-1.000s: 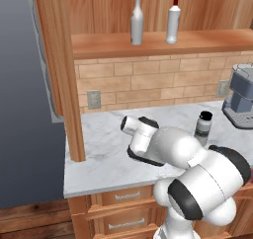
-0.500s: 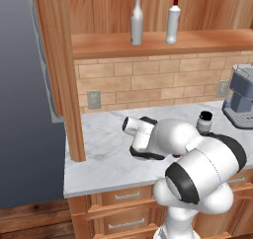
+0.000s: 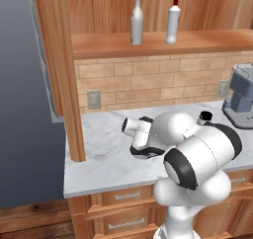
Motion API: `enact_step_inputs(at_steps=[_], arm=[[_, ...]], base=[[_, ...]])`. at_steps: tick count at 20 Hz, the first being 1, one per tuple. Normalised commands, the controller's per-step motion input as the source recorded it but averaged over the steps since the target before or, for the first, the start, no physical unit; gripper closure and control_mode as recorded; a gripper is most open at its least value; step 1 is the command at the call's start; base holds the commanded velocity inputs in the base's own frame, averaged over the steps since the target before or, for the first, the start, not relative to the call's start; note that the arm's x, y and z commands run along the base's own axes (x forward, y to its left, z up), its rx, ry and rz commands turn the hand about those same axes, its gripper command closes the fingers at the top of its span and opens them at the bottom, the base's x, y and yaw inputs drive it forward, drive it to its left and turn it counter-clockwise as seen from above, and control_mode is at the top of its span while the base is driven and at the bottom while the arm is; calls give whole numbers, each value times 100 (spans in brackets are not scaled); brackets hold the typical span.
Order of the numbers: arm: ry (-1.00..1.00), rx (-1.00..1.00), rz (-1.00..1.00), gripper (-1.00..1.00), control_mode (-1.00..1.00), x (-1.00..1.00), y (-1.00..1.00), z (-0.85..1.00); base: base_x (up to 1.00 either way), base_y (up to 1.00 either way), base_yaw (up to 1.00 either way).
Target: Sort all alcoholic drinks to one cabinet, and non-alcoholic drinks to the other.
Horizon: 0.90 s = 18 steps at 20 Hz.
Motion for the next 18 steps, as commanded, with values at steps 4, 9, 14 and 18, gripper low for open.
enact_step_inputs(at_steps=[4, 9, 14, 18], arm=[[0, 0, -2, -100, -100, 0, -13, -4], [0, 0, -3, -100, -100, 0, -16, -1], [0, 0, 0, -100, -100, 0, -12, -4], [0, 0, 0, -100, -100, 0, -9, -8]], base=[[0, 0, 0], [0, 0, 0], [0, 0, 0], [0, 0, 0]])
